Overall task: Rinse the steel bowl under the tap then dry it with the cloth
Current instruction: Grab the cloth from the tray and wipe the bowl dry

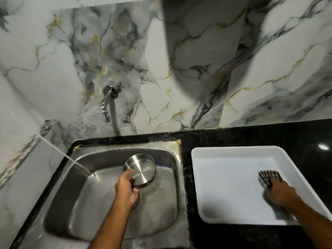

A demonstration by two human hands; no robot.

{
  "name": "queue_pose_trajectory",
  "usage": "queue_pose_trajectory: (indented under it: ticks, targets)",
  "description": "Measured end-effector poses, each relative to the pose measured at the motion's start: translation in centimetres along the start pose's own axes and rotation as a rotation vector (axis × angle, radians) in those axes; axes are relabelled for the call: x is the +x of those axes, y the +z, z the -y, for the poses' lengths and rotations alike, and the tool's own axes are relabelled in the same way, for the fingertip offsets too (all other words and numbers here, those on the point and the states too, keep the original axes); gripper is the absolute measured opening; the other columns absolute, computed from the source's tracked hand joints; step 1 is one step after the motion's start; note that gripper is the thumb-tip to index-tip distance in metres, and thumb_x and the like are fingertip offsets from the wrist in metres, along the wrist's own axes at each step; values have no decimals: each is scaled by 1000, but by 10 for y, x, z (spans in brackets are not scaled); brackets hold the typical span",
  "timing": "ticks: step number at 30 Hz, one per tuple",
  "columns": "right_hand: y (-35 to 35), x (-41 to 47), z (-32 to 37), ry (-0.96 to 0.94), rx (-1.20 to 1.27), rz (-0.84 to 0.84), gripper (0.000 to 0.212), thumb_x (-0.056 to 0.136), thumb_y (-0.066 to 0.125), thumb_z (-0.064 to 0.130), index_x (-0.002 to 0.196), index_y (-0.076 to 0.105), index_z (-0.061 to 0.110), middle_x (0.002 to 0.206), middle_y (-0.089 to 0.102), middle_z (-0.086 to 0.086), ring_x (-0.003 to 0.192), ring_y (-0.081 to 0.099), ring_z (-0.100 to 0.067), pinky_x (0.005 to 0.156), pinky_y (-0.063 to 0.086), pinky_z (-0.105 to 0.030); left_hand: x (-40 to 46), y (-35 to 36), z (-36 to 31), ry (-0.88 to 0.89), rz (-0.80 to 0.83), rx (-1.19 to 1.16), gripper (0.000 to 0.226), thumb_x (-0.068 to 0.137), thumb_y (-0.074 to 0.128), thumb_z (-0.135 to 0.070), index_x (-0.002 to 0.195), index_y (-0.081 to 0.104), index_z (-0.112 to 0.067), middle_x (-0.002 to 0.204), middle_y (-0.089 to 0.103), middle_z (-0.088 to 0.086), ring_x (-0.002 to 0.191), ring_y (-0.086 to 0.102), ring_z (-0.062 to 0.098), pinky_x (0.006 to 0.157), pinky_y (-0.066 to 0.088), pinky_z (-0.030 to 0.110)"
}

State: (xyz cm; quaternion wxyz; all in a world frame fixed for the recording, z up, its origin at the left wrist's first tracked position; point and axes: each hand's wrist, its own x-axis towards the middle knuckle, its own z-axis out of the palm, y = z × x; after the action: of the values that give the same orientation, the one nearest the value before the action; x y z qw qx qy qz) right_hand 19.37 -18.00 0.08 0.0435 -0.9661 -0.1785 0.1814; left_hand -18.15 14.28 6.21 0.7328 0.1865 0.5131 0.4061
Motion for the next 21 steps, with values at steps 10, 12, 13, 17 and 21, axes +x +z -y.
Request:
queue_pose_trajectory:
  ticks: [10, 12, 13, 17, 21]
  targets:
    - [20, 41, -24, -16, -49, 55, 60, 100, 30, 41, 157, 21, 22, 160, 32, -16, 139, 41, -40, 115, 33, -55, 5, -12, 11, -54, 208, -295, 36, 76, 54, -30, 101, 72, -11, 91, 75, 18, 92, 65, 38, 85, 51, 65]
    - [13, 20, -12, 70, 54, 14, 63, 101, 21, 53, 156, 24, 22, 163, 28, -14, 142, 37, -42, 116, 28, -60, 10, -4, 17, -100, 259, -264, 40, 78, 52, -30, 111, 65, -10, 90, 76, 18, 94, 65, 39, 77, 56, 61]
    - [9, 9, -1, 90, 82, 11, 64, 101, 19, 54, 156, 23, 22, 164, 25, -12, 143, 35, -42, 116, 26, -63, 12, 1, 19, -110, 297, -260, 40, 79, 52, -29, 111, 65, -9, 91, 76, 19, 95, 65, 39, 77, 56, 61]
    - [-6, -25, 14, 52, 15, 47, 55, 101, 27, 35, 156, 21, 35, 167, 13, -6, 148, 27, -38, 112, 27, -70, 7, 40, 45, -202, 442, -177, 36, 80, 50, -28, 102, 71, -9, 100, 74, 19, 104, 63, 39, 95, 45, 65]
    - [-9, -41, 26, 29, -43, 74, 57, 98, 34, 30, 154, 24, 37, 164, 19, -11, 144, 31, -39, 110, 31, -68, -4, 81, 86, -267, 520, -107, 38, 83, 45, -30, 94, 77, -13, 112, 69, 16, 103, 67, 35, 97, 46, 59]
